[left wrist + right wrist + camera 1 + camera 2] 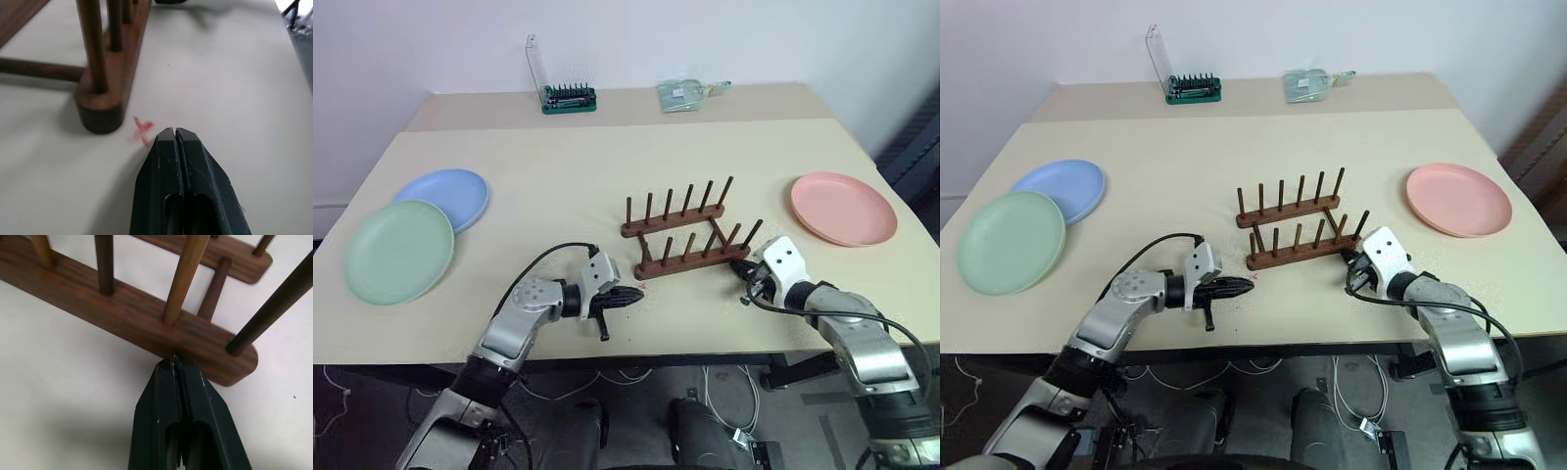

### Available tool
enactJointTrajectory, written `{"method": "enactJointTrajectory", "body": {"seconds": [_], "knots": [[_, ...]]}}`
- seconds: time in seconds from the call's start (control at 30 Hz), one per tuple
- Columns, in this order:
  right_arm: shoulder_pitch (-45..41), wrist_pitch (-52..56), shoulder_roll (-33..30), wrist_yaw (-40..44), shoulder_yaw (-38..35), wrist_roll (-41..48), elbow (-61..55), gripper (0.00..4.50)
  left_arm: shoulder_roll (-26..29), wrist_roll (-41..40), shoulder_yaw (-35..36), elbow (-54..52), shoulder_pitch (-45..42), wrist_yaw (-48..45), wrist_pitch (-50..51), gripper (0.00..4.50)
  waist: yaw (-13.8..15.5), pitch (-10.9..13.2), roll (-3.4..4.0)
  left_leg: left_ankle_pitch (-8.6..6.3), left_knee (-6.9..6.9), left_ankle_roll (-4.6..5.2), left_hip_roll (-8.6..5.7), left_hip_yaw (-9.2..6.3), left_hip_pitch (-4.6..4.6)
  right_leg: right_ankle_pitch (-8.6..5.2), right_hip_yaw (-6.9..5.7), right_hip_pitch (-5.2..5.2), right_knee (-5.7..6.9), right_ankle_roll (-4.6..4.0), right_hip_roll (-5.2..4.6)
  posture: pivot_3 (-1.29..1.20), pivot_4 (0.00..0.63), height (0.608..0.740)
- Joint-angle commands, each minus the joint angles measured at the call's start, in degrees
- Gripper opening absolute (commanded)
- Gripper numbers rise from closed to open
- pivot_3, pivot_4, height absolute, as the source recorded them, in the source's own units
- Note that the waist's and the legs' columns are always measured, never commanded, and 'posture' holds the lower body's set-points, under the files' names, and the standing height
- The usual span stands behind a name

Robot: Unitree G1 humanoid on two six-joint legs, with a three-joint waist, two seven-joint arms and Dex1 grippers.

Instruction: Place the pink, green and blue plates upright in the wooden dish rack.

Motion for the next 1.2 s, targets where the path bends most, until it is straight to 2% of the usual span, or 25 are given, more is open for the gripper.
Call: {"method": "enactJointTrajectory", "body": {"seconds": [0.03, 0.13, 0.3, 0.47, 0.6, 0.63, 0.67, 0.73, 0.77, 0.87, 1.0, 1.2], "knots": [[-3.23, -3.01, 1.55, -1.41, 2.14, -2.77, 2.5, 0.0, -2.35, 3.59, 1.96, 7.45, -2.52, 8.28, -1.96, 0.04, -0.02, -0.01, -0.02, 0.0, 0.01, 0.0, 0.01, -0.01, 0.0, 0.0, -0.01, 0.0, 0.01, 0.0, 0.01, 0.0, 0.15, 0.74], [-6.52, -5.4, 2.98, -2.84, 3.13, -4.64, 6.85, 0.0, -4.0, 5.34, 4.39, 13.88, -5.98, 15.3, -4.97, 0.04, -0.07, -0.02, -0.03, 0.0, 0.02, 0.0, 0.01, -0.01, 0.01, 0.07, -0.01, 0.0, 0.03, 0.12, 0.03, 0.0, 0.15, 0.74], [-10.43, -9.05, 4.8, -5.52, 3.35, -6.97, 12.35, 0.0, -4.15, 7.58, 4.76, 20.32, -8.61, 19.51, -8.77, 0.04, -0.58, -0.04, -0.01, 0.01, -0.04, -0.01, 0.0, -0.02, 0.06, 0.1, -0.01, -0.02, 0.07, 0.15, 0.05, 0.0, 0.15, 0.74], [-9.41, -9.8, 3.79, -4.41, 3.0, -7.22, 11.53, 0.0, -4.1, 6.6, 4.72, 19.85, -8.17, 17.33, -10.22, 0.04, -1.09, -0.05, 0.01, 0.01, -0.04, -0.01, 0.0, -0.02, 0.05, 0.11, -0.01, -0.02, 0.08, 0.15, 0.05, 0.0, 0.15, 0.74], [-5.36, -6.99, 0.28, 1.5, -0.55, -2.24, 5.36, 0.0, -3.79, 4.91, 5.38, 16.4, -6.85, 15.08, -9.93, 0.04, -1.31, -0.04, 0.0, 0.0, -0.06, -0.01, -0.01, -0.05, 0.03, 0.09, -0.01, -0.02, 0.07, 0.18, 0.04, 0.0, 0.15, 0.74], [-4.08, -5.78, -1.69, 2.09, -2.39, -1.74, 3.75, 0.39, -3.71, 3.37, 5.55, 13.74, -6.07, 13.1, -9.5, 0.0, -1.4, -0.04, -0.01, 0.0, -0.07, 0.0, -0.01, -0.05, 0.01, 0.09, -0.01, -0.02, 0.05, 0.18, 0.04, 0.0, 0.15, 0.74], [-3.2, -4.9, -3.06, 2.41, -3.65, -1.59, 2.64, 0.5, -3.67, 2.24, 5.69, 11.81, -5.5, 11.69, -9.1, 0.0, -1.43, -0.02, 0.04, 0.0, -0.07, 0.0, -0.01, -0.05, 0.01, 0.09, -0.01, -0.03, 0.05, 0.18, 0.04, 0.0, 0.15, 0.74], [-2.27, -3.85, -4.53, 2.74, -4.7, -1.34, 1.31, 1.27, -3.61, 1.19, 5.9, 9.67, -4.85, 10.31, -8.4, 0.0, -1.43, 0.01, 0.0, -0.01, -0.09, 0.01, -0.01, -0.03, -0.04, 0.08, 0.0, -0.09, 0.05, 0.18, 0.02, 0.0, 0.15, 0.74], [-2.03, -3.52, -5.12, 2.53, -5.42, -1.22, 1.02, 1.8, -3.54, 0.66, 5.92, 8.53, -4.57, 9.45, -7.72, 0.0, -1.42, 0.01, 0.0, -0.01, -0.08, 0.0, -0.01, -0.03, -0.05, 0.08, 0.0, -0.1, 0.05, 0.18, 0.03, 0.0, 0.15, 0.74], [-2.99, -8.37, -12.77, -1.33, -7.01, -9.12, 7.06, 3.29, -2.74, -2.45, 3.33, 0.81, -2.79, 2.1, -6.45, 0.0, -1.36, 0.06, 0.05, -0.01, -0.06, 0.0, 0.0, -0.01, -0.1, 0.07, 0.0, -0.13, 0.05, 0.18, 0.03, 0.0, 0.15, 0.74], [-8.2, -13.92, -15.82, -5.14, -3.08, -15.51, 19.22, 3.29, -2.25, -3.12, 1.49, -2.07, -2.33, -1.74, -5.43, 0.0, -1.3, 0.09, -0.02, -0.01, -0.06, 0.0, -0.01, 0.05, -0.11, 0.01, 0.0, -0.11, -0.02, 0.05, -0.01, 0.0, 0.15, 0.74], [-18.18, -21.23, -14.96, -9.56, 2.34, -22.04, 38.32, 3.29, -1.93, -2.63, 1.94, -2.92, -2.16, -1.38, -4.58, 0.0, -1.87, 0.11, -0.02, -0.01, -0.08, 0.01, 0.04, 0.13, -0.07, 0.04, 0.04, -0.14, 0.0, 0.05, 0.04, 0.0, 0.15, 0.74]]}}
